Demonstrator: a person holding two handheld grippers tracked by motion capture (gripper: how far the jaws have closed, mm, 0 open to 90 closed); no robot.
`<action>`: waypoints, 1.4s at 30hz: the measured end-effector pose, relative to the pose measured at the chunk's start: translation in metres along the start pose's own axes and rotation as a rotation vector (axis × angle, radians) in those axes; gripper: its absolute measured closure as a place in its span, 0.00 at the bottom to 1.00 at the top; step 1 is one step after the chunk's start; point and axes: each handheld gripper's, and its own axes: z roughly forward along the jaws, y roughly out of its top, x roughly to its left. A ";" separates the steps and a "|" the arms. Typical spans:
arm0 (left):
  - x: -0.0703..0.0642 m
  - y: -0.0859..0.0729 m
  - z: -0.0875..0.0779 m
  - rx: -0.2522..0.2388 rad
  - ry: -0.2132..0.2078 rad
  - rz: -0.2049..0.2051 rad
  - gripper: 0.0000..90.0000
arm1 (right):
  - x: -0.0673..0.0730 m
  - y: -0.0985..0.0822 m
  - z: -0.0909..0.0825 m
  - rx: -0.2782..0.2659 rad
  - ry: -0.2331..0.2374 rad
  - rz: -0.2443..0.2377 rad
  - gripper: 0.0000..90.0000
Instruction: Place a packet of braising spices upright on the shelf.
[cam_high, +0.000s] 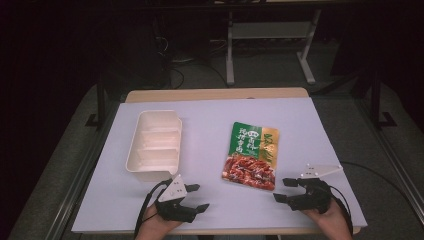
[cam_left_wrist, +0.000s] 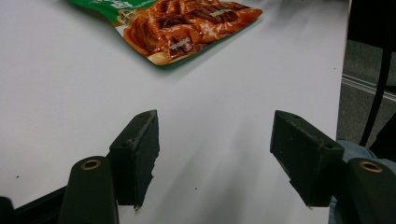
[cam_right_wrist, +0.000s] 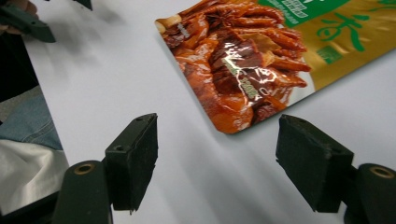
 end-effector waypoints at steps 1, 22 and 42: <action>0.001 0.000 0.000 0.000 0.001 -0.005 0.36 | 0.001 0.000 0.000 0.000 0.001 -0.002 0.32; 0.010 0.039 0.015 -0.054 -0.035 -0.012 0.63 | -0.002 -0.004 -0.013 -0.042 -0.042 -0.020 0.31; 0.024 0.088 0.086 0.114 0.014 0.027 0.95 | -0.013 -0.004 -0.018 -0.054 -0.084 -0.011 0.27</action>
